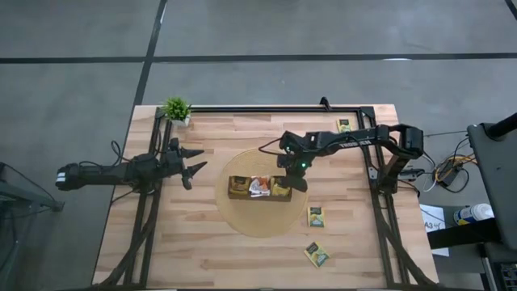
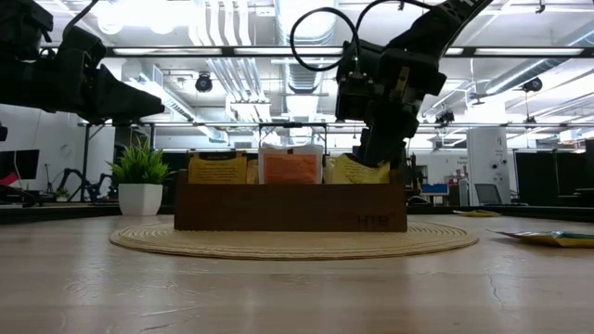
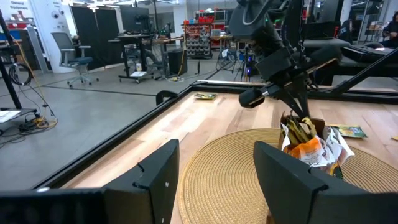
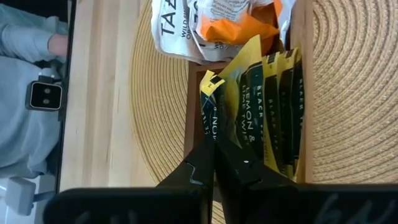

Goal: Pick & Place Tea
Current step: Put the lemon tea sachet into the right section of the wooden organizer, then adjust the lemon tea sachet in the wooden organizer, then put the middle lemon tea sachet into the right section of the wooden organizer

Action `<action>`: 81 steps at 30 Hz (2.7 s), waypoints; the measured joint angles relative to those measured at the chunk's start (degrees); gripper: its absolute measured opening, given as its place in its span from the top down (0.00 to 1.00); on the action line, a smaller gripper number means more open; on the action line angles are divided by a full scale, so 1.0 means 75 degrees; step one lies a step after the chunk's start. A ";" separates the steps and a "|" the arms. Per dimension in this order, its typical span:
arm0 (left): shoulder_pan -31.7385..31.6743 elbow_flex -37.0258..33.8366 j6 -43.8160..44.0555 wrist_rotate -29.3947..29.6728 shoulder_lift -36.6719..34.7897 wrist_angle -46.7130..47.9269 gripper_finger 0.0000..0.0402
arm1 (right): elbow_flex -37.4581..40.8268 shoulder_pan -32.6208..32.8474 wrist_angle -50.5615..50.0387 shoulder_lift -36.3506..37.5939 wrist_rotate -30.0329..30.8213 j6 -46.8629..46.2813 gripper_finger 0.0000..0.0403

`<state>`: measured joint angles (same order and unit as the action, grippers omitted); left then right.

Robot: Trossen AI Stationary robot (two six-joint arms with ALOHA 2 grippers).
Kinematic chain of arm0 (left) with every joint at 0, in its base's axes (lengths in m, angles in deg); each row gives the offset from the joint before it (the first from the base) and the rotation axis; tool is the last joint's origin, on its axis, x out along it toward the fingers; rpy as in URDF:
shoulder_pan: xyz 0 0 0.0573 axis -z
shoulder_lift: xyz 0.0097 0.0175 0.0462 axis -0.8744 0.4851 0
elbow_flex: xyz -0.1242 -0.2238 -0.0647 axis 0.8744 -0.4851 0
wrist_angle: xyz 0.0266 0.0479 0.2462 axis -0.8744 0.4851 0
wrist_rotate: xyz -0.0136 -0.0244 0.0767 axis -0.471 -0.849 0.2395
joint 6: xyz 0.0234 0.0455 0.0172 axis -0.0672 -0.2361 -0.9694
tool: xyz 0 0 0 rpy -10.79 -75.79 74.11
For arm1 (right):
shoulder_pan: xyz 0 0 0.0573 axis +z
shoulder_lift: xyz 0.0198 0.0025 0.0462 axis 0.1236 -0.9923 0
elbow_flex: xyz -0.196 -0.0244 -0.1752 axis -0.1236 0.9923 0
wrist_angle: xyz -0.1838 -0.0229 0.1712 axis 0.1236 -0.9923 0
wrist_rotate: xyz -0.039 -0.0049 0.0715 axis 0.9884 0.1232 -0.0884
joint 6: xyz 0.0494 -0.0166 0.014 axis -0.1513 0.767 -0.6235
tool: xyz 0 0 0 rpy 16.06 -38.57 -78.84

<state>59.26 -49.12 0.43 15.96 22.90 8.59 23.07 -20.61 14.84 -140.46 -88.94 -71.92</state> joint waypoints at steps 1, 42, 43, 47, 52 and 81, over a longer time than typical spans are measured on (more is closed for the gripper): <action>0.0000 -0.0001 0.0000 0.0000 0.0000 0.0001 0.50 | 0.0000 0.0020 0.0001 -0.0003 0.0001 0.0000 0.98; -0.0002 0.0001 0.0000 0.0003 0.0000 0.0001 0.50 | -0.1935 0.0164 -0.2230 -0.0111 0.1993 0.1017 0.70; 0.0003 -0.0002 0.0000 0.0001 0.0002 -0.0001 0.50 | -0.1896 0.0161 -0.2218 -0.0111 0.2067 0.1017 0.71; 0.0003 -0.0002 0.0001 0.0003 0.0002 -0.0001 0.50 | -0.1637 0.0175 -0.2229 -0.0111 0.2031 0.1006 0.72; 0.0003 -0.0001 0.0000 0.0001 0.0000 0.0000 0.50 | -0.1279 0.0215 -0.2253 -0.0111 0.1803 0.0878 0.74; -0.0006 -0.0002 0.0000 0.0000 0.0002 0.0002 0.50 | -0.1173 0.0193 -0.2982 0.0899 0.1827 0.0809 0.79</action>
<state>59.22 -49.14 0.43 15.96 22.92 8.60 14.27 -19.16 -7.53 -133.72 -75.24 -65.85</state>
